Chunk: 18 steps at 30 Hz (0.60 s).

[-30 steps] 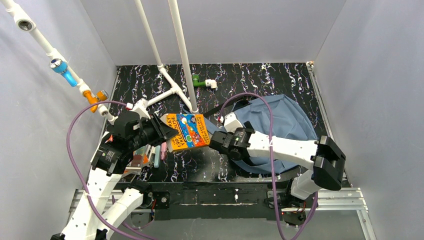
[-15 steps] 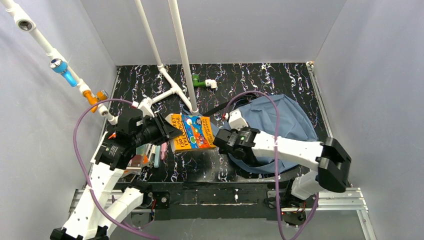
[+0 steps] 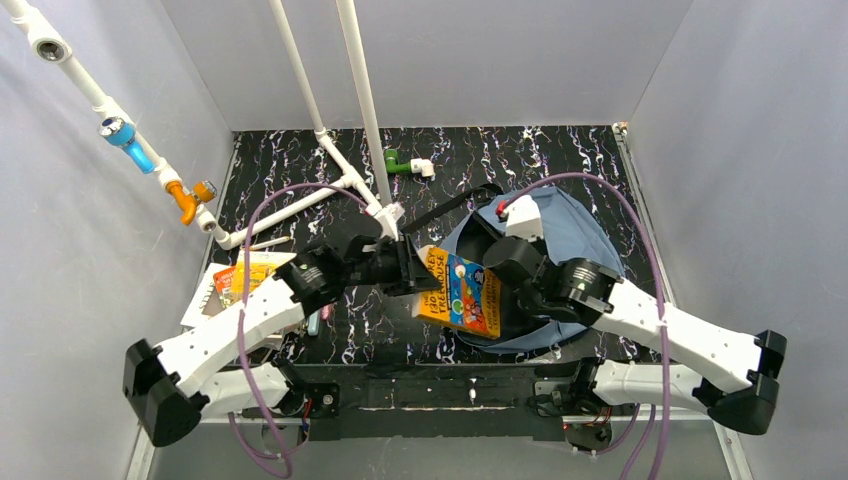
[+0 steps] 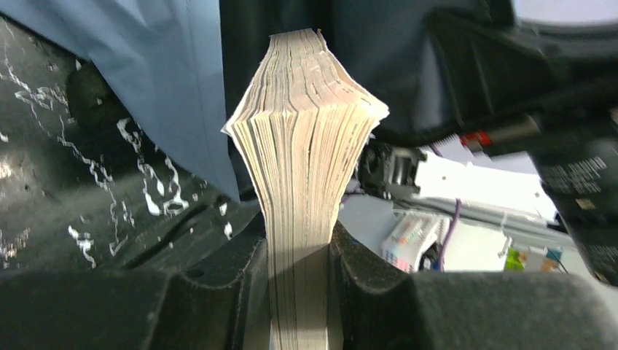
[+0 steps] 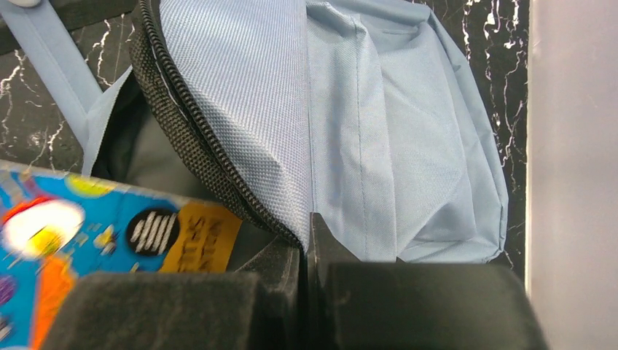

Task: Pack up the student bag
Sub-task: Place the book in the student bag.

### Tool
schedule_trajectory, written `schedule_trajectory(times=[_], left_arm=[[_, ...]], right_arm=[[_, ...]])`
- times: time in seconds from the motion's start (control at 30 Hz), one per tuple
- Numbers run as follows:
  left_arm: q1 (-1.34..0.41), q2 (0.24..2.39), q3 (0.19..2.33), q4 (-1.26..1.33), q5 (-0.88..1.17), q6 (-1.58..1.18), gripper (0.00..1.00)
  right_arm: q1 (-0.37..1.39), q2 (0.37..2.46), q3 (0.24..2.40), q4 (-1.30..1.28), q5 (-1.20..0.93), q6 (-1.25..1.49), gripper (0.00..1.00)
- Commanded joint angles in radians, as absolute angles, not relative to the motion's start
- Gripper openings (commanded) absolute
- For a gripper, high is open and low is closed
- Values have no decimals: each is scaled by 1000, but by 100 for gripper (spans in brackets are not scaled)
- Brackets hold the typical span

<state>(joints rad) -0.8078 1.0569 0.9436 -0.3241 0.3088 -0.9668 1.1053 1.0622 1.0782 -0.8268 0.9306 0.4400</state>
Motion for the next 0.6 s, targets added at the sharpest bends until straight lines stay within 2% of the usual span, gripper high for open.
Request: schedule_trajectory(times=[0.0, 0.2, 0.33, 0.5, 0.57], left_arm=[[-858, 1145, 968, -114, 156, -1013, 0], [-909, 1288, 932, 137, 50, -1145, 0], [-924, 1367, 885, 400, 45, -1277, 0], [-948, 1479, 960, 442, 15, -1293, 0], [-966, 1526, 960, 503, -56, -1305, 0]], right_arm=[[1095, 961, 1069, -736, 923, 475, 1], [1085, 932, 1108, -762, 933, 524, 1], [1083, 952, 1140, -793, 945, 549, 1], [1083, 946, 1151, -779, 921, 576, 1], [1082, 939, 1150, -764, 904, 583, 1]])
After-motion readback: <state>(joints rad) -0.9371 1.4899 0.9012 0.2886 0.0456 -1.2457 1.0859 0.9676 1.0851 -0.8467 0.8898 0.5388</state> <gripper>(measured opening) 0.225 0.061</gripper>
